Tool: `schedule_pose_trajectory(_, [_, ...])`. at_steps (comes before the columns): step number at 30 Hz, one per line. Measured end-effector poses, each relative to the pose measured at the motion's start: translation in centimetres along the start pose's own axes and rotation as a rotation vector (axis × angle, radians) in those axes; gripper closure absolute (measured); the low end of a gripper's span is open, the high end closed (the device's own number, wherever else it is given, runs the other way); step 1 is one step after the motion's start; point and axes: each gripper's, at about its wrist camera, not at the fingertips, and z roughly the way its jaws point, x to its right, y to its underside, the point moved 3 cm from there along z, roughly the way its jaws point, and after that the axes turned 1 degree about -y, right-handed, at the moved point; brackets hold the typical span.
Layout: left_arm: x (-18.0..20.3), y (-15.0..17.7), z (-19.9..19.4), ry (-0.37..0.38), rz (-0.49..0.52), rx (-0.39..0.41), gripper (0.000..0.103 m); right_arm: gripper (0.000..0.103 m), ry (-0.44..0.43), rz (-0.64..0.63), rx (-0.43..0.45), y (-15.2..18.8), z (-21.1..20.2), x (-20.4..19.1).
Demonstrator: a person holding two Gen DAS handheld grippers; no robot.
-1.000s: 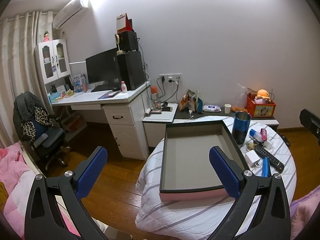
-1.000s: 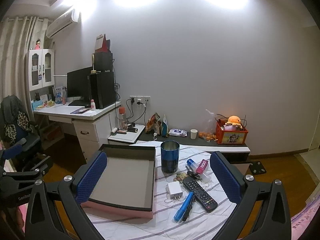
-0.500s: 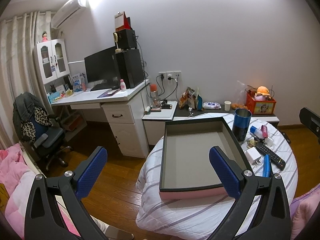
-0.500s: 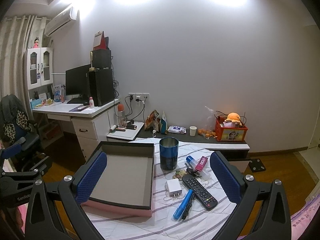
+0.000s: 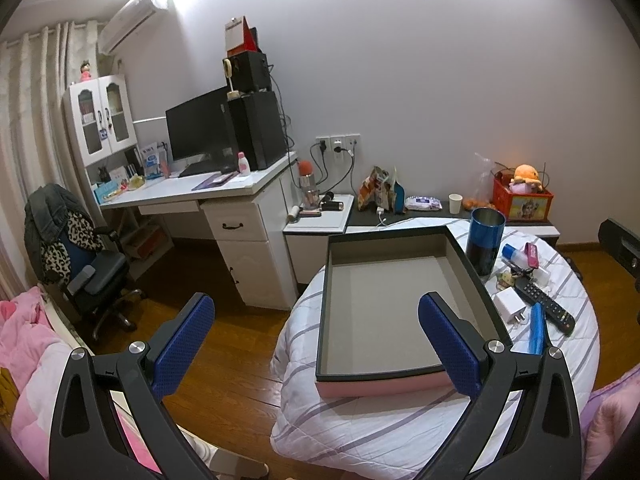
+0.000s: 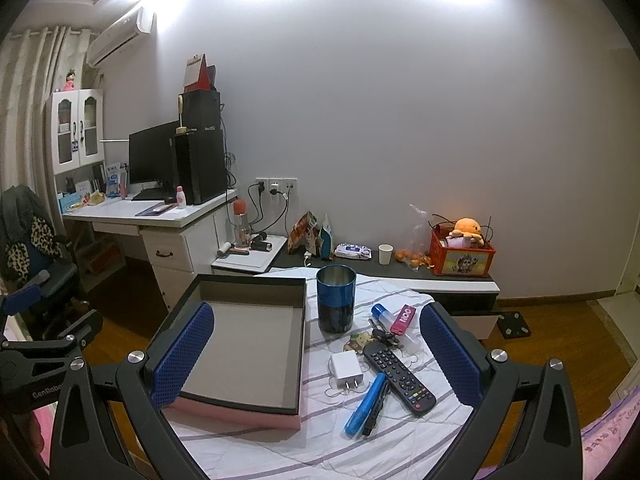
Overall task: Organize rigid objects
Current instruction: 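Move the left tool toward the rim of the pink-sided grey tray, then close the left tool on the tray's side wall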
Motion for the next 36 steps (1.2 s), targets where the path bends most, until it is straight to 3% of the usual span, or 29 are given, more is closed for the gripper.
schedule_pose_trajectory(15, [-0.1, 0.8, 3.2, -0.004, 0.009, -0.077, 0.000, 0.000, 0.020, 0.018, -0.067, 1.6, 2.4, 1.3])
schedule_pose_trajectory(27, [-0.6, 3.0, 10.8, -0.023, -0.010, -0.258, 0.000, 0.000, 0.089, 0.080, -0.181, 4.9, 6.3, 5.6])
schedule_pose_trajectory(36, [-0.3, 4.1, 14.7, 0.000, -0.004, -0.347, 0.000, 0.000, 0.119, 0.098, -0.264, 7.1, 9.6, 7.5])
